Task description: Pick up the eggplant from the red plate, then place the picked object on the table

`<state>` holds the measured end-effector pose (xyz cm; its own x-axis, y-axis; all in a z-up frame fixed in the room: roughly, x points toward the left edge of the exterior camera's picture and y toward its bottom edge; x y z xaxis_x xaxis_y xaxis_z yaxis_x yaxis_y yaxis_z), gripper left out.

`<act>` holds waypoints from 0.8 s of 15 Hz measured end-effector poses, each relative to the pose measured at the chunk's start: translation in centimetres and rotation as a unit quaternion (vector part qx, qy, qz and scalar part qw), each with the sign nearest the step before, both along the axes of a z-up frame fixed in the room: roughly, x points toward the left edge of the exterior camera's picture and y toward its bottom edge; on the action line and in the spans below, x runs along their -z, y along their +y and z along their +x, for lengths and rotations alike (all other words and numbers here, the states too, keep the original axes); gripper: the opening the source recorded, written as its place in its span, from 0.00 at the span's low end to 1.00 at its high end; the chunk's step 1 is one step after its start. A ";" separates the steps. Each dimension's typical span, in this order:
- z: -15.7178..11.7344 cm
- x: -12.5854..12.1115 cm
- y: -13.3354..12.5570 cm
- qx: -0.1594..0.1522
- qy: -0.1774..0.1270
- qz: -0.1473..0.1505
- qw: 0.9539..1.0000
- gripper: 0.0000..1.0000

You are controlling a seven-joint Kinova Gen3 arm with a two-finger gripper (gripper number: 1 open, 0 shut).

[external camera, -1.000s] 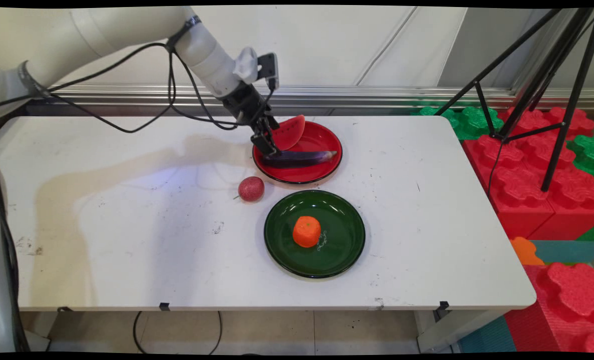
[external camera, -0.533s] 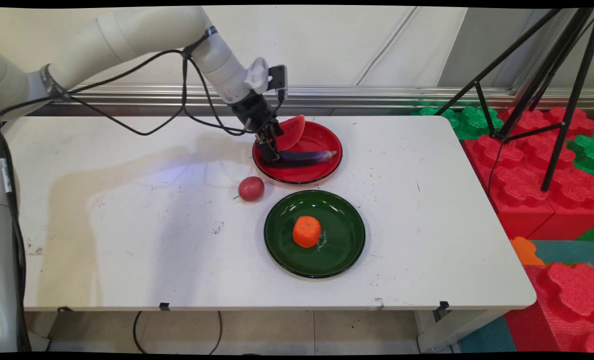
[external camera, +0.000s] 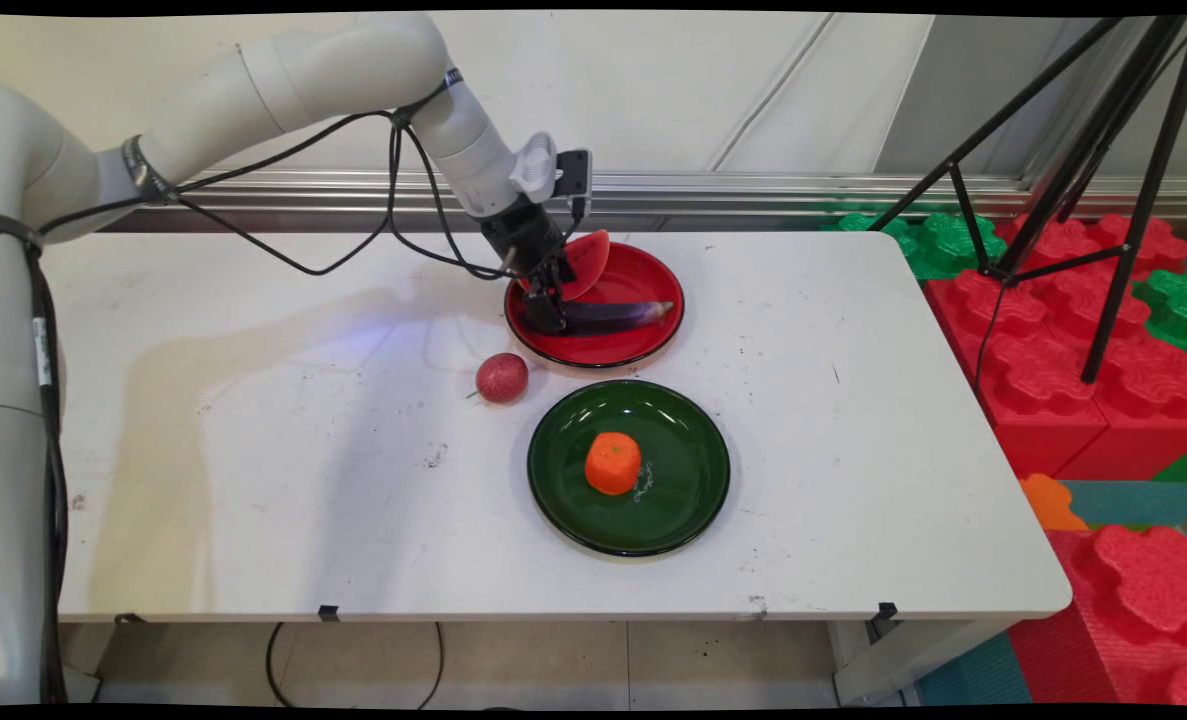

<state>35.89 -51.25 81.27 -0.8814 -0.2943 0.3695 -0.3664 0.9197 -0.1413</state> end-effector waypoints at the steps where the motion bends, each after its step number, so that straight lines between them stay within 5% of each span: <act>1: -0.1 0.1 -0.1 0.002 -0.001 0.001 1.000 1.00; 7: -0.7 0.8 -0.7 0.013 -0.005 0.007 1.000 1.00; 8: -0.8 0.9 -0.8 0.015 -0.005 0.007 1.000 0.00; 12: -1.2 1.1 -1.1 0.021 -0.005 0.012 1.000 0.00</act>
<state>34.72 -52.32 80.14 -0.8963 -0.2661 0.3548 -0.3268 0.9370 -0.1230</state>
